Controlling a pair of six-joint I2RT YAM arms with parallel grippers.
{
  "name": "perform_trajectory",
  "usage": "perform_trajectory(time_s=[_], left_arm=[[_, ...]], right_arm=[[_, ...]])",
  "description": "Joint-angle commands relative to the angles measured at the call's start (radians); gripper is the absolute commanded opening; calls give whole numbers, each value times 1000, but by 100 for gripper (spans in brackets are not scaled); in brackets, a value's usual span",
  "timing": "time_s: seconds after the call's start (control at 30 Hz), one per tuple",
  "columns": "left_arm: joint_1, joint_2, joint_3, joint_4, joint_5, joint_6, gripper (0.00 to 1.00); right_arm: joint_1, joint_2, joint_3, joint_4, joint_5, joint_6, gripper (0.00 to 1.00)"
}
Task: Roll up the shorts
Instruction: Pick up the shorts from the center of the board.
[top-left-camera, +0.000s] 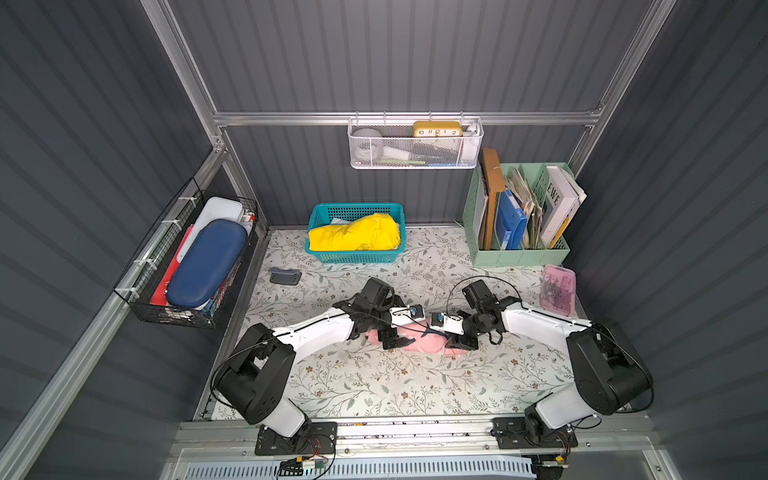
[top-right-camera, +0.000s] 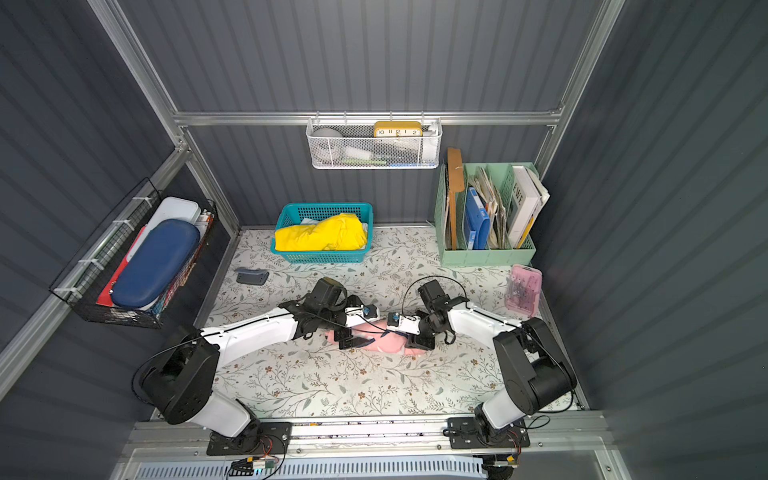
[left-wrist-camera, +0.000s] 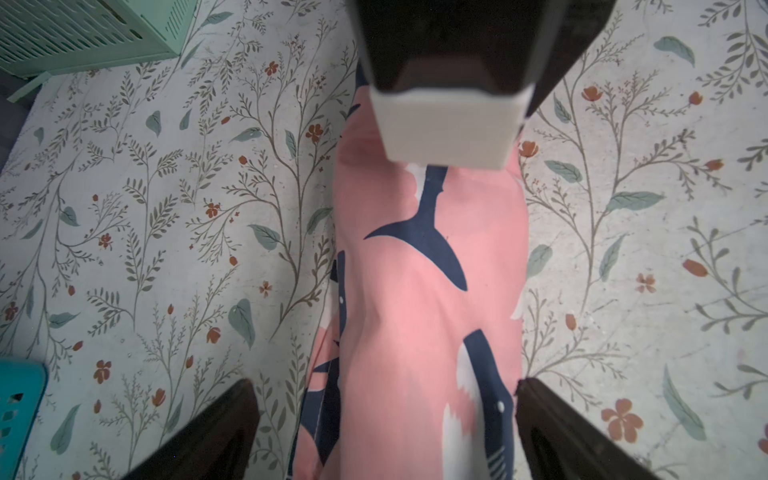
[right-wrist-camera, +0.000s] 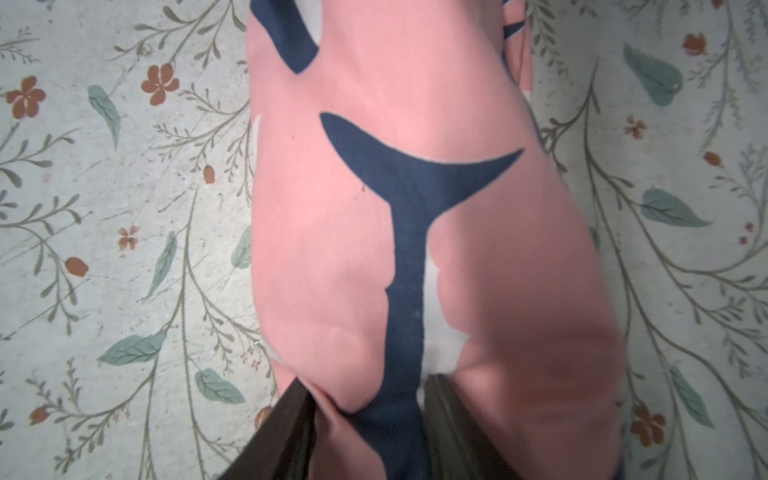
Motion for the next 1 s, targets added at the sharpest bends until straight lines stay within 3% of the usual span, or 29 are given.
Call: perform_trajectory(time_s=[0.0, 0.57, 0.67, 0.8, 0.97], left_arm=[[-5, 42, 14, -21, -20, 28, 100], [-32, 228, 88, -24, 46, 36, 97], [-32, 249, 98, -41, 41, 36, 86], [-30, 265, 112, -69, 42, 34, 53], [-32, 286, 137, -111, 33, 22, 27]], right_arm=[[-2, -12, 10, -14, -33, -10, 47], [-13, -9, 18, -27, -49, -12, 47], [-17, -16, 17, -25, -49, -11, 47], [-19, -36, 6, -4, -50, -6, 48], [-19, -70, -10, 27, -14, 14, 51]])
